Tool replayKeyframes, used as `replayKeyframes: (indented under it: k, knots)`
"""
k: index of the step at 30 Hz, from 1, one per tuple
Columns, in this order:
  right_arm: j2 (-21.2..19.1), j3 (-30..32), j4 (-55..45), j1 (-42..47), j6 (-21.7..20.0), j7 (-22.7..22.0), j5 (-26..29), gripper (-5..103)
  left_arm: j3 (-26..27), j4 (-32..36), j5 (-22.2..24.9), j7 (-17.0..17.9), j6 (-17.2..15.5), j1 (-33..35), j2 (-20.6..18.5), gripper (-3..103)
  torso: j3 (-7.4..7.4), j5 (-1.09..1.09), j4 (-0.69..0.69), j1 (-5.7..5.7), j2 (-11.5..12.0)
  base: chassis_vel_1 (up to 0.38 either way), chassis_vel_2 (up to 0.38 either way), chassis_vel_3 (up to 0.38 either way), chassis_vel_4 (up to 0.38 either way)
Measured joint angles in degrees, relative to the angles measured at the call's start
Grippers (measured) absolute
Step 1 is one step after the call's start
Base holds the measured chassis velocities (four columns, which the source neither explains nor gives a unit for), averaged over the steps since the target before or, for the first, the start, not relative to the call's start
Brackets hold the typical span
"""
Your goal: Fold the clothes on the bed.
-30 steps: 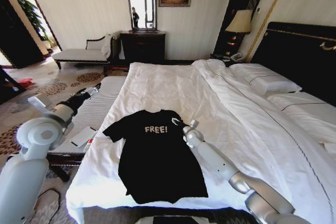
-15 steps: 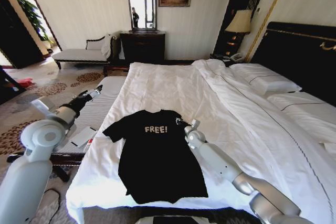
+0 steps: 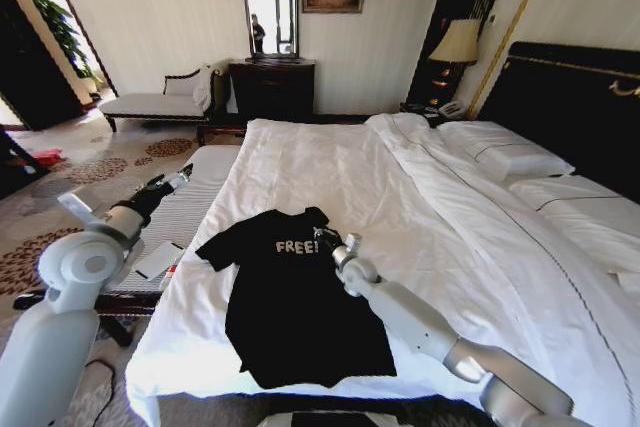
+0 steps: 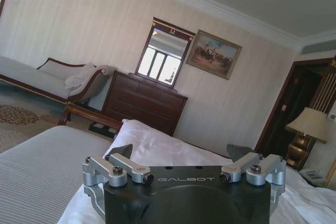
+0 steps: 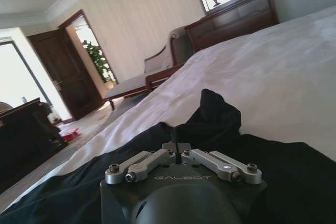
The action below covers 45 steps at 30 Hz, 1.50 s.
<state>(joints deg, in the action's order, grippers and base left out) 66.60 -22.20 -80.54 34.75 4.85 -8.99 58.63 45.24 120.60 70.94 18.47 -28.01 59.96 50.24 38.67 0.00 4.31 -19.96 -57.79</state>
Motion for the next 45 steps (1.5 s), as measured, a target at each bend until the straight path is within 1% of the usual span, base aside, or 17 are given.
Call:
replayKeyframes:
  k: [5, 7, 12, 13, 14, 16, 19, 20, 24, 25, 27, 28, 29, 31, 33, 41, 45]
  knots:
    - [1.58, -2.68, 0.76, 0.96, 2.73, 3.16, -2.96, -3, 0.15, 0.05, -0.52, 0.02, 0.01, 0.49, 0.15, 100, 0.00, 0.00, -0.01, 0.00, 0.00, 0.000, 0.000, 0.000, 0.000]
    - [1.63, -3.39, 0.74, 1.43, 3.59, 4.25, -3.98, 2, 0.29, 0.05, -0.59, 0.02, 0.02, 0.65, 0.12, 100, 0.00, 0.00, 0.00, 0.00, 0.00, 0.000, 0.000, 0.000, 0.000]
    - [0.92, -3.93, -0.72, 2.70, 4.81, 5.85, -4.31, 24, 0.48, -0.01, -0.85, 0.02, 0.02, 0.79, -0.04, 100, 0.00, 0.00, 0.00, 0.00, 0.00, 0.000, 0.000, 0.000, 0.000]
    - [0.40, -3.93, -1.58, 3.13, 5.10, 6.39, -3.83, 24, 0.48, -0.04, -0.94, 0.02, 0.02, 0.80, -0.04, 100, 0.00, 0.00, 0.00, 0.00, 0.00, 0.000, 0.000, 0.000, 0.000]
    - [-0.32, -3.93, -2.89, 3.72, 5.42, 7.11, -2.99, 34, 0.48, -0.11, -1.07, 0.02, 0.02, 0.80, -0.03, 100, 0.00, 0.00, 0.00, 0.00, 0.00, 0.000, 0.000, 0.000, 0.000]
    - [-1.03, -3.93, -4.02, 4.21, 5.66, 7.69, -2.34, 34, 0.44, -0.19, -1.24, 0.02, 0.02, 0.80, -0.01, 100, 0.00, 0.00, 0.00, 0.00, 0.00, 0.000, 0.000, 0.000, 0.000]
    - [-2.38, -3.82, -6.19, 4.90, 5.72, 7.76, -0.97, 50, 0.27, -0.43, -1.78, 0.02, 0.02, 0.87, 0.04, 100, 0.00, 0.00, 0.02, 0.00, 0.00, 0.000, 0.000, 0.000, 0.000]
    - [-2.38, -3.82, -6.19, 4.90, 5.72, 7.76, -0.97, 50, 0.27, -0.43, -1.78, 0.02, 0.02, 0.87, 0.04, 100, 0.00, 0.00, 0.02, 0.00, 0.00, 0.000, 0.000, 0.000, 0.000]
    - [-0.46, -0.95, -5.17, 3.95, 3.54, 0.15, 3.62, 66, 0.17, -0.43, -2.12, 0.00, 0.02, 1.08, 0.10, 100, 0.00, 0.01, -0.01, 0.00, 0.00, 0.000, 0.000, 0.000, 0.000]
    - [-0.46, -0.95, -5.17, 3.95, 3.54, 0.15, 3.62, 66, 0.17, -0.43, -2.12, 0.00, 0.02, 1.08, 0.10, 100, 0.00, 0.01, -0.01, 0.00, 0.00, 0.000, 0.000, 0.000, 0.000]
    - [-0.04, 1.24, -2.82, 2.57, 1.55, -3.12, 4.86, 78, 0.25, -0.36, -2.16, 0.00, 0.03, 1.19, 0.09, 100, 0.00, 0.00, -0.03, 0.00, 0.00, 0.000, 0.000, 0.000, 0.000]
    - [-0.30, 1.82, -2.20, 2.13, 0.52, -4.40, 5.11, 78, 0.35, -0.34, -2.17, 0.01, 0.04, 1.25, 0.03, 100, 0.00, 0.00, -0.02, 0.00, 0.00, 0.000, 0.000, 0.000, 0.000]
    - [-0.82, 2.36, -1.89, 1.70, -0.86, -6.10, 6.05, 88, 0.46, -0.32, -2.16, 0.03, 0.05, 1.31, -0.05, 100, 0.00, 0.00, 0.00, 0.00, 0.00, 0.000, 0.000, 0.000, 0.000]
    - [-1.27, 2.78, -1.87, 1.48, -1.70, -7.28, 7.14, 88, 0.52, -0.32, -2.17, 0.06, 0.07, 1.35, -0.06, 100, 0.00, 0.01, 0.02, 0.00, 0.00, 0.000, 0.000, 0.000, 0.000]
    - [-1.82, 3.56, -2.20, 1.39, -2.86, -9.17, 8.87, 97, 0.54, -0.31, -2.27, 0.11, 0.13, 1.40, 0.03, 100, 0.00, 0.01, 0.03, 0.00, 0.00, 0.000, 0.000, 0.000, 0.000]
    - [-3.19, 4.61, -4.38, 2.39, -6.68, -16.90, 12.53, 100, -0.15, -0.28, -3.02, 0.21, 0.17, 1.23, 0.84, 100, 0.00, 0.01, 0.00, 0.00, 0.00, 0.000, 0.000, 0.000, 0.000]
    - [-3.45, 5.10, -3.47, 2.55, -7.32, -17.30, 12.41, 100, -0.41, -0.28, -3.71, 0.22, 0.20, 1.29, 1.23, 100, 0.00, 0.01, 0.01, 0.00, 0.00, 0.000, 0.000, 0.000, 0.000]
